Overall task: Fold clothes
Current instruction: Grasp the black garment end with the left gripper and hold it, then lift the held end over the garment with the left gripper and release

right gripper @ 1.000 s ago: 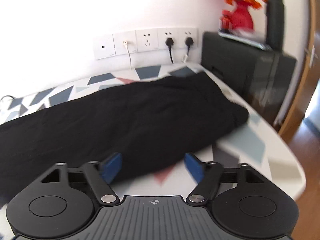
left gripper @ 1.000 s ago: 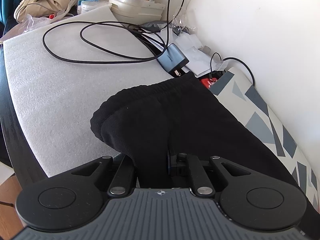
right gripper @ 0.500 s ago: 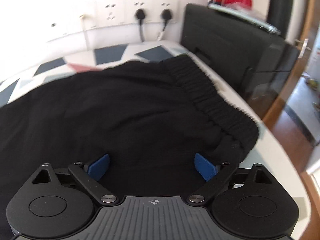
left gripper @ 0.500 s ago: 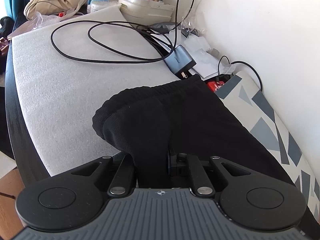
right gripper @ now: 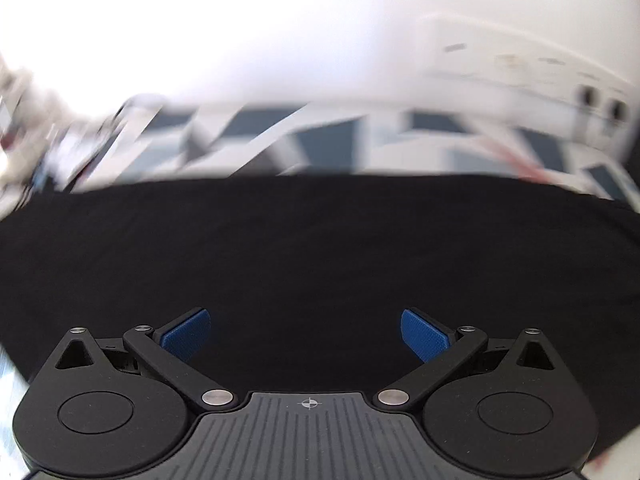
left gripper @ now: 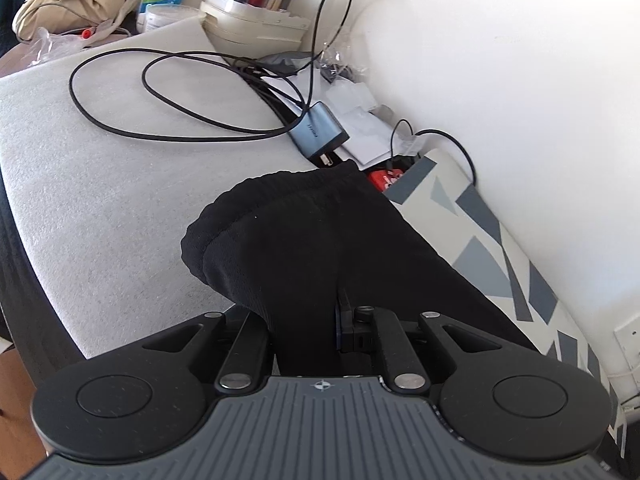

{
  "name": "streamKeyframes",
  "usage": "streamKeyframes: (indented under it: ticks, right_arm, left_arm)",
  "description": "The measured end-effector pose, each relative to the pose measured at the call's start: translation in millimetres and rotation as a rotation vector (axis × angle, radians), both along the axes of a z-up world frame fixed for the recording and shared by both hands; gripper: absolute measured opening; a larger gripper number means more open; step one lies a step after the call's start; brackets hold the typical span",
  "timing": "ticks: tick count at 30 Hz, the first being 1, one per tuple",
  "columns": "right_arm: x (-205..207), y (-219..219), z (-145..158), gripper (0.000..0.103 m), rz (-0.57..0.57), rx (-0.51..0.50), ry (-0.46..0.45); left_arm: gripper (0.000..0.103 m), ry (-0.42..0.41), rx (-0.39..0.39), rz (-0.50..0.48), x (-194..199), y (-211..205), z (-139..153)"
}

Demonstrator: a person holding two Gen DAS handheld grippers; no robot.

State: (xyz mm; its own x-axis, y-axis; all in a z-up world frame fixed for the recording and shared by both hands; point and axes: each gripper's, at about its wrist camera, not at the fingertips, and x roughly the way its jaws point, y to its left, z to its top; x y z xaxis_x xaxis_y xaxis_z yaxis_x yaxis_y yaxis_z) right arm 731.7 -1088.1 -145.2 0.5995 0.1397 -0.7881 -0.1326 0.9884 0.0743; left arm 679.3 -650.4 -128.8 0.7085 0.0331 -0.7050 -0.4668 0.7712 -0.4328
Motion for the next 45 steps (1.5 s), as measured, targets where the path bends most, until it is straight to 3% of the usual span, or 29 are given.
streamKeyframes:
  ticks: [5,10,14,18,24,29,33,36,39,42,44,45]
  right_arm:
    - [-9,67,-11,0.102,0.163,-0.054,-0.007]
    - [-10,92,-18,0.102,0.218,-0.065,0.042]
    - [-21,101,-16,0.102,0.234,-0.067,0.037]
    - [-25,89,-14,0.102,0.209,-0.054,0.04]
    - [-31,72,-12,0.102,0.172,-0.034,0.045]
    - [-31,-12,6,0.102,-0.12,0.009,0.022]
    - [-42,-88,12,0.102,-0.379,0.072,0.022]
    - [-53,-123,13,0.102,-0.493,0.08,0.02]
    - [-66,-135,9,0.102,-0.526,0.078,0.023]
    - [-79,-145,6,0.102,-0.553,0.076,0.028]
    - [-79,-145,2,0.102,-0.549,0.072,0.033]
    - [-77,-144,1,0.102,-0.544,0.071,0.035]
  left_arm:
    - [0.011,-0.027,-0.019,-0.039,-1,2,4]
    - [0.011,-0.074,-0.001,-0.116,-2,-6,16]
    - [0.011,-0.138,-0.046,-0.172,-3,-13,29]
    - [0.011,-0.219,-0.049,-0.295,-1,-37,47]
    - [0.011,-0.307,-0.005,-0.555,7,-106,72]
    - [0.011,-0.326,0.035,-0.828,7,-187,70]
    - [0.011,-0.234,0.092,-1.061,5,-262,42]
    - [0.011,-0.157,0.131,-1.196,-2,-308,14]
    - [0.012,-0.093,0.169,-1.276,-12,-336,-11]
    - [0.016,-0.066,0.162,-1.3,-12,-337,-24]
    - [0.023,-0.056,0.129,-1.303,-11,-335,-26]
    - [0.034,-0.047,0.101,-1.308,-8,-333,-25]
